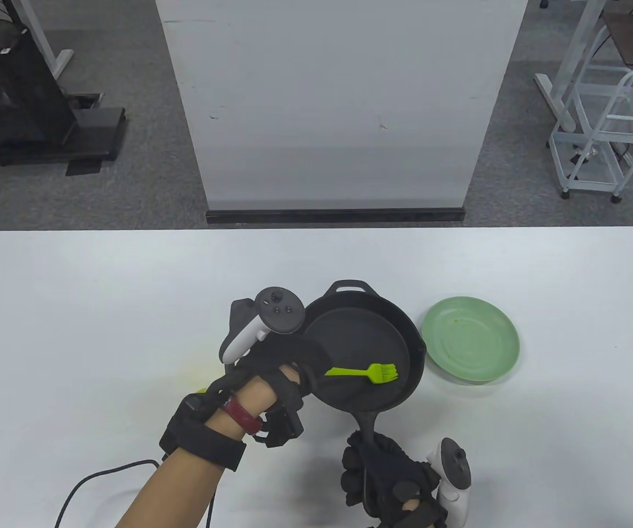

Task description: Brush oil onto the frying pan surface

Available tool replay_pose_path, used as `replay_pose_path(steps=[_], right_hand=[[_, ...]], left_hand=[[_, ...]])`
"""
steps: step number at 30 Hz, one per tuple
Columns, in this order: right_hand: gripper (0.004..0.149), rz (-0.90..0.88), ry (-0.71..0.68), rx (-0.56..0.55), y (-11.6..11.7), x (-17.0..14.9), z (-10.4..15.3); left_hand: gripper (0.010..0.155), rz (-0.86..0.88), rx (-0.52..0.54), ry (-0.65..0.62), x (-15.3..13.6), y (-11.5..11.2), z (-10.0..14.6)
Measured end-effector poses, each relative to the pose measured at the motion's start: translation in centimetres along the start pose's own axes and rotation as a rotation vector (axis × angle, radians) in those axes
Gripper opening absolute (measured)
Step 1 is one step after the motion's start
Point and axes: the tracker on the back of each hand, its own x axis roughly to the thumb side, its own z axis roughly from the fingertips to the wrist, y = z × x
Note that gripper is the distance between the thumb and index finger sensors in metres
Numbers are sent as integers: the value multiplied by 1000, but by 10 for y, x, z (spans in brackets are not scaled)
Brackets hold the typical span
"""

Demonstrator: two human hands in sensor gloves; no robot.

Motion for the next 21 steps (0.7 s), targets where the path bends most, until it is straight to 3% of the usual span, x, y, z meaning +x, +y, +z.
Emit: replay_pose_path(steps=[11,17,21], right_hand=[[57,-3,17,-20,0,-1,1],[57,-3,21,-24,0,-1,1],[57,-8,32,-25,0,-2,1]], left_hand=[[47,-191,1,127,-20,26,21],[47,-298,2,174,-11,41,35],[48,-377,61,158,4,51,49]])
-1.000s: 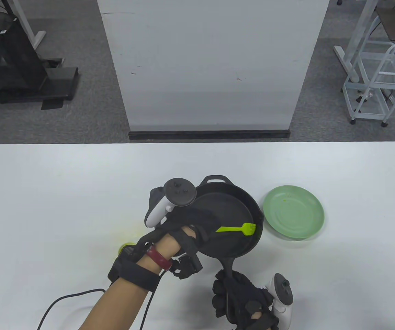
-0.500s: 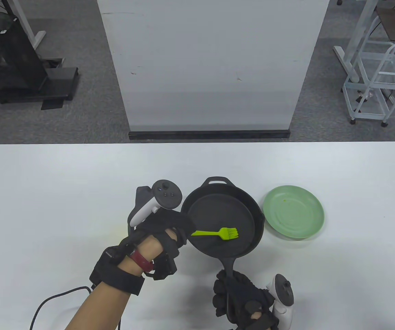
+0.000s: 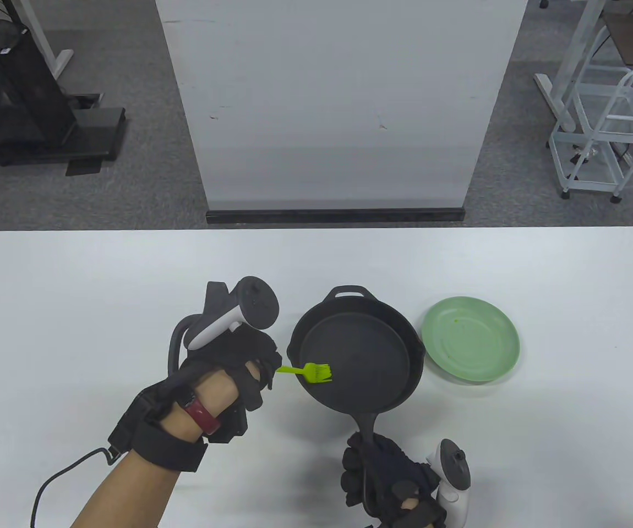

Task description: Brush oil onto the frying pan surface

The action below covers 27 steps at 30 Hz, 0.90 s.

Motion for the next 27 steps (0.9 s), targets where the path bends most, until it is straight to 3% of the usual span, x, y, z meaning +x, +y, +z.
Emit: replay_pose_path(steps=[7,12,27], right_hand=[[57,6,5,0,1,0,0],[57,24,-5,24,4,1,-1],[58,27,-4,24,3,1,-1]], left_hand=[[48,-11,47,-41,14,16,19],[48,-73,-3,-41,23,0,8],[50,175,-94,-212,48,-25,-15]])
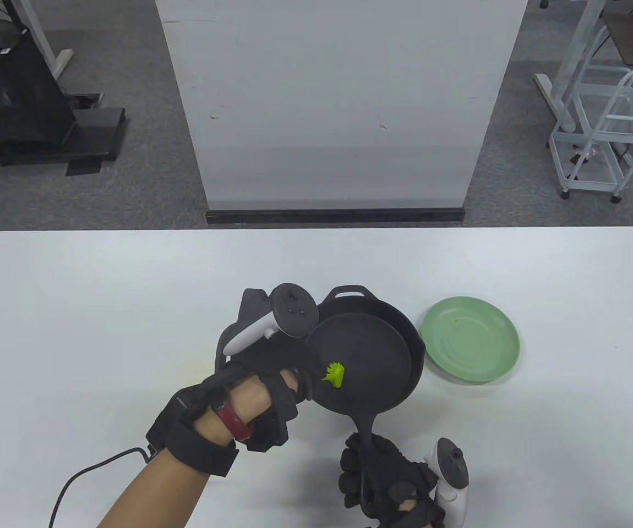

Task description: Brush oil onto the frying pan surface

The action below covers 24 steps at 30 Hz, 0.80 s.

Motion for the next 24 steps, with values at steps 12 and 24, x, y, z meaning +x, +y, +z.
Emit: replay_pose_path(steps=[12,24], right_hand=[[57,-2,-6,27,3,1,-1],[57,-18,-2,32,2,1,0]], left_hand=[[50,226,-43,-90,0,-22,-31],[52,253,-111,-70,-11,-29,-37]])
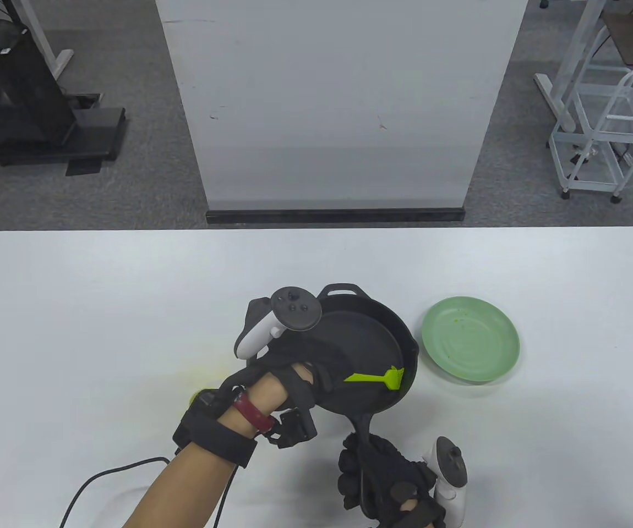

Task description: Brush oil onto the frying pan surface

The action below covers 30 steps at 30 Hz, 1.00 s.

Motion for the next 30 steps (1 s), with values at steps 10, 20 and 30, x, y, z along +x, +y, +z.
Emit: replay_pose_path(steps=[10,20,30], right_hand=[[57,-15,-3,-29,-4,2,1],[57,-11,1,-35,-6,2,2],[57,8,-7,-20,-4,3,2]], left_hand=[[48,117,39,-49,-26,15,21],[48,355,142,-36,-118,43,83],[48,423,129,127,-233,43,145]])
